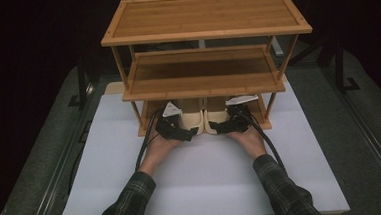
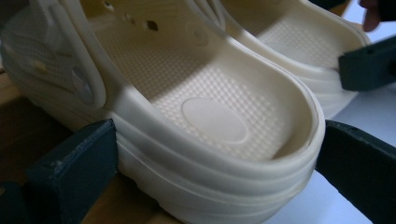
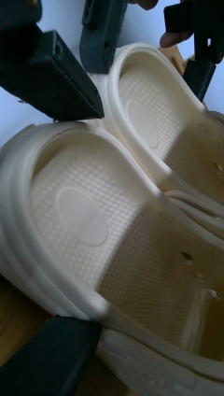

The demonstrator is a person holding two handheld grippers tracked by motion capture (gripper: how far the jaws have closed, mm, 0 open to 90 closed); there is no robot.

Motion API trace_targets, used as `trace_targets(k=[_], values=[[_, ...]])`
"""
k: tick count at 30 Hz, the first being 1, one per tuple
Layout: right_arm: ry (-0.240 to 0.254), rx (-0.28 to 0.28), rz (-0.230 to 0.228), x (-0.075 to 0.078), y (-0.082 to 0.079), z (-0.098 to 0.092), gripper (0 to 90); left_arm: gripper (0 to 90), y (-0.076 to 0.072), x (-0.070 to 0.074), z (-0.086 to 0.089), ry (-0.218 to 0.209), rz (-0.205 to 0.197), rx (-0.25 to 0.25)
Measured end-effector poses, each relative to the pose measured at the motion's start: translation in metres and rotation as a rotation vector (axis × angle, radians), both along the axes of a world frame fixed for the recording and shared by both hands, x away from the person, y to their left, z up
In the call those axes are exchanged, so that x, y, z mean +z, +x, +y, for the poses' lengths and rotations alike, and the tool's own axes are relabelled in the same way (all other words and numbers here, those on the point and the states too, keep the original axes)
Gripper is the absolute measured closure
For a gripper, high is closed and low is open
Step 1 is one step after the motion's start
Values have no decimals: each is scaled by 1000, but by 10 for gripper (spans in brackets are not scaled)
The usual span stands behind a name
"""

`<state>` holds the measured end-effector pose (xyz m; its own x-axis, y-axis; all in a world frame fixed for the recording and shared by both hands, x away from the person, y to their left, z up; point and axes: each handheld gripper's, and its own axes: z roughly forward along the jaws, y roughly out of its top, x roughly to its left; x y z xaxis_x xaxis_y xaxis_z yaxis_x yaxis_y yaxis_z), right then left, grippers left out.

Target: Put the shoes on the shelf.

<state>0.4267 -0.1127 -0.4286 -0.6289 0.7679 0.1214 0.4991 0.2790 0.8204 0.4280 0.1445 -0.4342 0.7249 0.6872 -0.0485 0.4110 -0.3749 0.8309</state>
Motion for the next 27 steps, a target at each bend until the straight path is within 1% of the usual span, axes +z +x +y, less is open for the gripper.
trace_targets(k=[2, 3, 4, 6, 8, 9, 10, 11, 12, 13, 14, 15, 17, 18, 19, 20, 22, 23, 24, 25, 26, 27], values=[[12, -8, -11, -4, 3, 0, 5, 0, 5, 1, -3, -2, -21, 9], [12, -8, -11, -4, 3, 0, 5, 0, 5, 1, -3, -2, -21, 9], [24, -41, 23, -5, 3, 0, 5, 0, 8, 1, -5, 13, -28, 10], [23, -47, 22, -6, 3, 1, 5, 0, 9, 1, -5, 8, -26, 8], [21, -44, 10, -6, 4, 1, 5, 0, 10, 0, -6, -1, -20, 6], [22, -53, 17, -5, 4, 2, 6, 0, 12, 0, -6, 0, -18, 3], [18, -56, 16, -5, 4, 2, 6, 0, 15, -1, -4, 23, -19, 8], [19, -67, 22, -5, 4, 3, 6, 0, 15, -1, -4, 23, -19, 8], [10, -69, 35, -4, 6, 4, 5, 0, 16, -2, -5, 6, -20, 24], [10, -69, 35, -4, 6, 4, 5, 0, 16, -2, -5, 6, -20, 24], [10, -79, 48, -3, 7, 5, 5, 0, 18, -2, -4, 23, -28, 17], [6, -73, 30, -3, 8, 6, 6, 0, 17, -3, -5, 8, -15, 32], [4, -73, 26, -4, 8, 6, 5, 0, 17, -3, -5, 11, -16, 35], [-12, -72, 34, -4, 8, 5, 6, 0, 17, -2, -3, 31, -25, 16], [-12, -72, 34, -4, 8, 5, 6, 0, 17, -2, -3, 31, -25, 16], [-22, -65, 26, -4, 8, 4, 6, 0, 16, -1, -3, 35, -17, 16], [-26, -64, 20, -4, 7, 3, 6, 1, 15, 0, -1, 28, -15, 15], [-28, -70, 21, -2, 6, 3, 6, 1, 14, 2, 1, 39, -12, 8], [-33, -65, 12, -2, 5, 3, 5, 0, 13, 2, 2, 32, -13, 16], [-39, -77, 11, 0, 3, 2, 5, 0, 11, 3, 3, 15, -11, 6], [-28, -72, 2, 1, 1, 0, 6, 0, 10, 3, 5, 15, -11, 4], [-19, -64, -17, 1, 1, -3, 5, 0, 9, 4, 8, 27, -11, 4]])
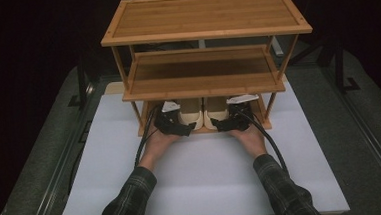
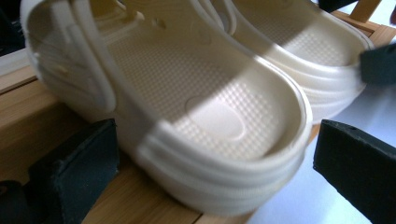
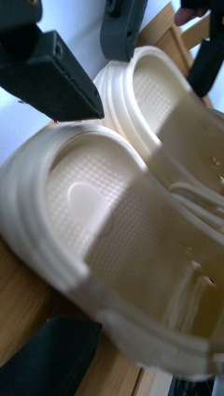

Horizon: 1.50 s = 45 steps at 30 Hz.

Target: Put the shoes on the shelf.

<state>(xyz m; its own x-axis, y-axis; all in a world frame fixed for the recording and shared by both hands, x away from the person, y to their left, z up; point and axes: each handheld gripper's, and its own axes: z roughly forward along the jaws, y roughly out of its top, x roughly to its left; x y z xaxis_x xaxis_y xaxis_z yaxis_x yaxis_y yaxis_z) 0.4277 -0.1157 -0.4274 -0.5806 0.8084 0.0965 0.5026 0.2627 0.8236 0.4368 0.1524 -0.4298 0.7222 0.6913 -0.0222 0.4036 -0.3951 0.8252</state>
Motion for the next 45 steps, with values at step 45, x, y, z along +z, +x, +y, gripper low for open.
trace_targets(k=[45], values=[[-61, -50, 62, -6, -163, -147, 5, 0, -173, -1, 159, 185, 52, 58]])
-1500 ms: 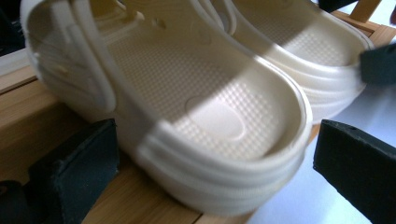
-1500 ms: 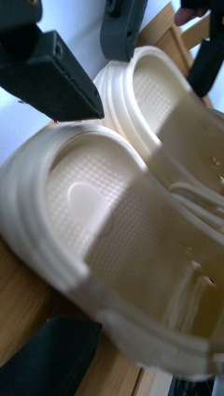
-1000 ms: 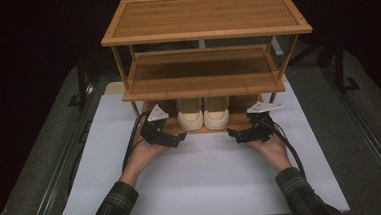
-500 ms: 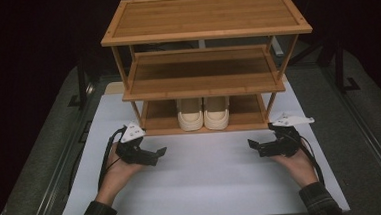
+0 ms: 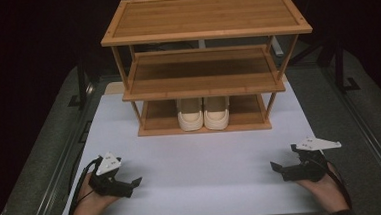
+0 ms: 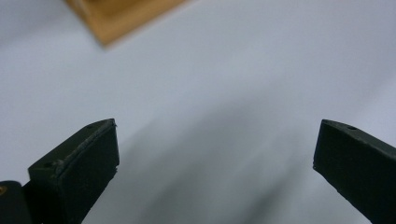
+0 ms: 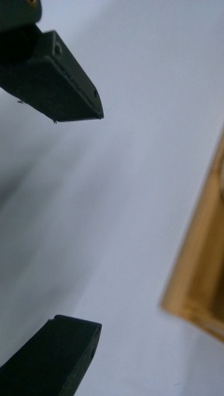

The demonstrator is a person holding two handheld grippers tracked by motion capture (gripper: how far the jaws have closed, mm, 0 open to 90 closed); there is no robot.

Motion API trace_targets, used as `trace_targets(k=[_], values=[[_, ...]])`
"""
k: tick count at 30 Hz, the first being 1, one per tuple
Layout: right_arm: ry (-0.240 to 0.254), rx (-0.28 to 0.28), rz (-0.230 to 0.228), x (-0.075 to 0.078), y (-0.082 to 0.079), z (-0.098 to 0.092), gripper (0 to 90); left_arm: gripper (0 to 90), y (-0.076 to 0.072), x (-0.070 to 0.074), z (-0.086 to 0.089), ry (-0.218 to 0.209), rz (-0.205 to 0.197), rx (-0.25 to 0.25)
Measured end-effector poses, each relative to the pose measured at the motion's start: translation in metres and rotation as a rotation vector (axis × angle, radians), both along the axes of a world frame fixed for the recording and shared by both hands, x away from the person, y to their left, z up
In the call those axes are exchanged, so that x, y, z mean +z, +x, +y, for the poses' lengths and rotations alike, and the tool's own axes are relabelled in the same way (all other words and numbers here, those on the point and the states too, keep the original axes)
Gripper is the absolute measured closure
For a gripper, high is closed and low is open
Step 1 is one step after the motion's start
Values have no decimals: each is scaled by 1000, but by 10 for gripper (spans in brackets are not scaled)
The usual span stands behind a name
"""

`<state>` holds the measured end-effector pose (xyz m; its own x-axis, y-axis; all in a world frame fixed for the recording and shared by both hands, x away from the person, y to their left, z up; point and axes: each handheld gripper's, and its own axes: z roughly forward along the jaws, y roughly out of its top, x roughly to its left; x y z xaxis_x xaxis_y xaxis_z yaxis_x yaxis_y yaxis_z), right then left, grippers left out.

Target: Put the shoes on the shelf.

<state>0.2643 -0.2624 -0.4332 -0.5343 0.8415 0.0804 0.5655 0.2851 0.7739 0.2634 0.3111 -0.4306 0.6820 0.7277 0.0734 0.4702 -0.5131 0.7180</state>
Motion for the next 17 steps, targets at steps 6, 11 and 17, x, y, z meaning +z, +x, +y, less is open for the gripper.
trace_targets(k=[6, 11, 17], values=[[-58, -40, 37, -8, -15, -19, 5, 0, -17, -12, 25, 3, 20, 41], [-91, -45, 61, -14, -13, -23, 5, 0, -14, -19, 31, 3, 49, 42], [-121, -18, 87, -23, -12, -24, 4, 0, -12, -20, 32, -11, 68, 45]])
